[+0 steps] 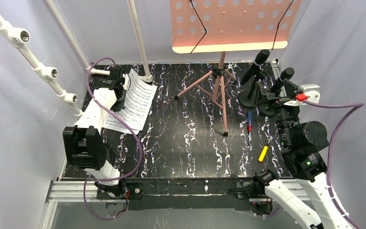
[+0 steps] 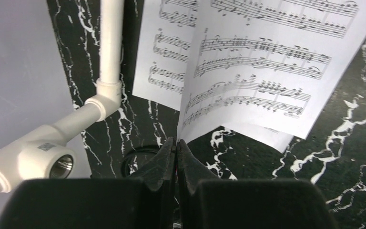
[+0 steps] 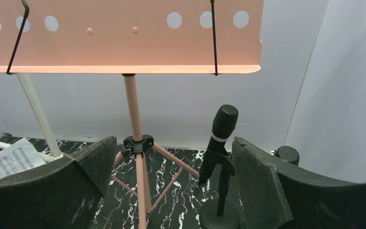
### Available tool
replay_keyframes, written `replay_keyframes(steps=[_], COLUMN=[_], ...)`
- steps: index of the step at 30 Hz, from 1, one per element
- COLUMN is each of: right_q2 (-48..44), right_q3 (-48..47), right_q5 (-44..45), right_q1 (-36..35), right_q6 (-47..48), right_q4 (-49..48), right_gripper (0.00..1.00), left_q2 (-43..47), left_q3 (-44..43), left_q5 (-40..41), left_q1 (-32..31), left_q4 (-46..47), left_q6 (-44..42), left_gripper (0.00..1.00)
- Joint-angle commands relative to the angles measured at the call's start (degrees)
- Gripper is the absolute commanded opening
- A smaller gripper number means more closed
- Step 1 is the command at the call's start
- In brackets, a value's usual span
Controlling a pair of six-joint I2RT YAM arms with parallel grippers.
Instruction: Pack up the instrument practice props
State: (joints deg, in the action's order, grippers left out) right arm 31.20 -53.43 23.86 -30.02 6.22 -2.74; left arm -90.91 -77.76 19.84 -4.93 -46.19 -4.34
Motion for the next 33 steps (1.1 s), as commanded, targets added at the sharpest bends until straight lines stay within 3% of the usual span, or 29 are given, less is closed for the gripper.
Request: replay_keyframes(steps=[1, 33], right_q2=[0.86, 2.61], right_q3=[-0.8, -1.28], right_q5=[0.09, -1.49], right_q1=[-0.27, -0.45], right_q6=[0.27, -0.24], right_q4=[-0.35, 0.2], right_gripper=[0.99, 0.99], left_q2=[-0.75, -4.2], left_q3=[-0.63, 0.19], left_q5=[4.06, 13.69], left_q1=[0.86, 4.84], left_q4=[0.01, -1.05], left_q6=[-2.36, -0.52], left_gripper=[0.0, 0.0])
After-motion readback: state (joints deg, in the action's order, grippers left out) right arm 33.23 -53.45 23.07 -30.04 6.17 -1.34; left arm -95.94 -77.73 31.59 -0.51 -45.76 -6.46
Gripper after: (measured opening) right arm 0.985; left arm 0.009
